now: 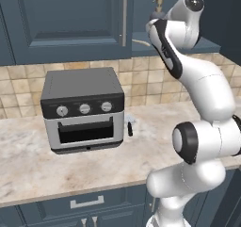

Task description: Pick the dish brush and soap dispenser from the cabinet and place them on the counter.

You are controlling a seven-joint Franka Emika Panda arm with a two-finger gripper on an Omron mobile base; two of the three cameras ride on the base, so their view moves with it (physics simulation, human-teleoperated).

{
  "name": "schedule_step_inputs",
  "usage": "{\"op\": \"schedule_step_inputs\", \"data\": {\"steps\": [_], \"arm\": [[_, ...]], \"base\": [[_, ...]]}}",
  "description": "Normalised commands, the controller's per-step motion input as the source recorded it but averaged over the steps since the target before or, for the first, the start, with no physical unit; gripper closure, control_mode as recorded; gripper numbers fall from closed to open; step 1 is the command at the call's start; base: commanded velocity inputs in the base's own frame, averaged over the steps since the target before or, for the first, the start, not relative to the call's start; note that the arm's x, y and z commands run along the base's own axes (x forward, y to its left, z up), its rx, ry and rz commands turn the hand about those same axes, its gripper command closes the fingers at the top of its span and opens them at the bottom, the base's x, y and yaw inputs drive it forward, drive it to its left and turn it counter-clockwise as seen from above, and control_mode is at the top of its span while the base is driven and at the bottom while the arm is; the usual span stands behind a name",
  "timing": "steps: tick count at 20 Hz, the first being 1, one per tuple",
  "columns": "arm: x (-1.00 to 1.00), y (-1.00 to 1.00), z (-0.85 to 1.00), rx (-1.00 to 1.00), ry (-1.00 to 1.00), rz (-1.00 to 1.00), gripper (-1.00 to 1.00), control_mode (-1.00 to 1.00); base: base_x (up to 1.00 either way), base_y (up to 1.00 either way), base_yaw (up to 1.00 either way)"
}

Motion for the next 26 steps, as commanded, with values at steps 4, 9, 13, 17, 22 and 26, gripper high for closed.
{"op": "schedule_step_inputs", "data": {"steps": [4,9,13,17,22,26], "arm": [[0.13,0.0,0.0,0.0,0.0,0.0,-1.0,-1.0],[0.15,0.0,0.0,0.0,0.0,0.0,-1.0,-1.0],[0.23,0.0,0.0,0.0,0.0,0.0,-1.0,-1.0],[0.27,0.0,-0.01,0.0,0.0,0.0,-1.0,-1.0],[0.28,0.0,0.0,0.0,0.0,0.0,-1.0,-1.0],[0.27,0.0,0.0,0.0,0.0,0.0,-1.0,-1.0]], "base": [[0.0,0.0,0.0],[0.0,0.0,0.0],[0.0,0.0,0.0],[0.0,0.0,0.0],[0.0,0.0,0.0],[0.0,0.0,0.0]]}}
